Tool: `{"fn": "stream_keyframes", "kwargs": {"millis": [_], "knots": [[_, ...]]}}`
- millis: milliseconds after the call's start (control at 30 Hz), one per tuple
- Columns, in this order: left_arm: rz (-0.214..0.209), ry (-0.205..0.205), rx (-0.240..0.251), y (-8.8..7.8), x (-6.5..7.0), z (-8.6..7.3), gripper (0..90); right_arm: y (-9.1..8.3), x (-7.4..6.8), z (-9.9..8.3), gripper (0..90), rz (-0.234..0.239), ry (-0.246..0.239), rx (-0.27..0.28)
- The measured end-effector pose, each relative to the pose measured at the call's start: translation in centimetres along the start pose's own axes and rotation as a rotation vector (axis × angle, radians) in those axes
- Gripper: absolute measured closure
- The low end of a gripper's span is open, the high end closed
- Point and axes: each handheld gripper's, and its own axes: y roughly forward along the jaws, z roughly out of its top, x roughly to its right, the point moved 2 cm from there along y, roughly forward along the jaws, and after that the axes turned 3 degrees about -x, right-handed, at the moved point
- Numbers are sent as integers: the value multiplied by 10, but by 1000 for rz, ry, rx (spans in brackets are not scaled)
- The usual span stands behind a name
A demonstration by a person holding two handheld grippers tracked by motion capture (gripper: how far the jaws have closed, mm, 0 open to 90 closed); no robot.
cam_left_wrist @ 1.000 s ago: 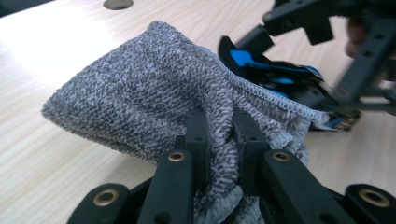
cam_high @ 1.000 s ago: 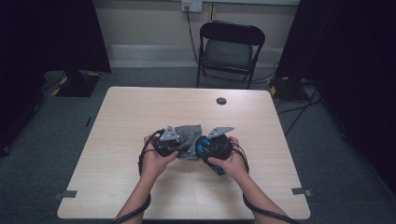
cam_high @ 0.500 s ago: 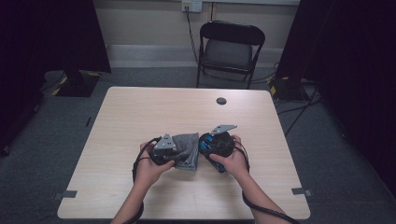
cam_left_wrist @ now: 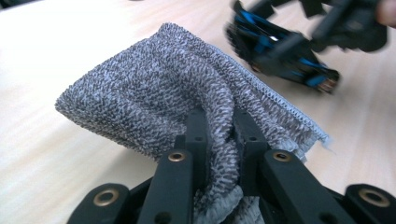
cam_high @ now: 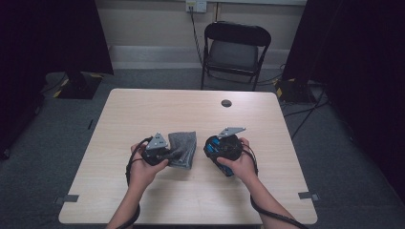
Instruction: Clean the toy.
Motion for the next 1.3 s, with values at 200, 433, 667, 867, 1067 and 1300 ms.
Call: {"fn": "stream_keyframes", "kwargs": {"millis": [200, 433, 667, 867, 1067, 1300], "knots": [[26, -15, 8, 1, -8, 11, 789, -1, -7, 0, 256, 19, -22, 4], [15, -18, 18, 12, -6, 21, 788, -3, -20, 4, 256, 51, -60, 12], [-36, 18, 10, 18, 4, 29, 788, -2, -25, 7, 256, 64, -75, 9], [-73, 32, -2, 19, 9, 28, 789, -3, -22, 8, 256, 53, -77, 6], [-94, 41, -7, 16, 10, 22, 789, -3, -15, 8, 256, 35, -64, -1], [-127, 36, -13, 13, 13, 13, 789, 0, -12, 13, 256, 19, -64, -13]]}}
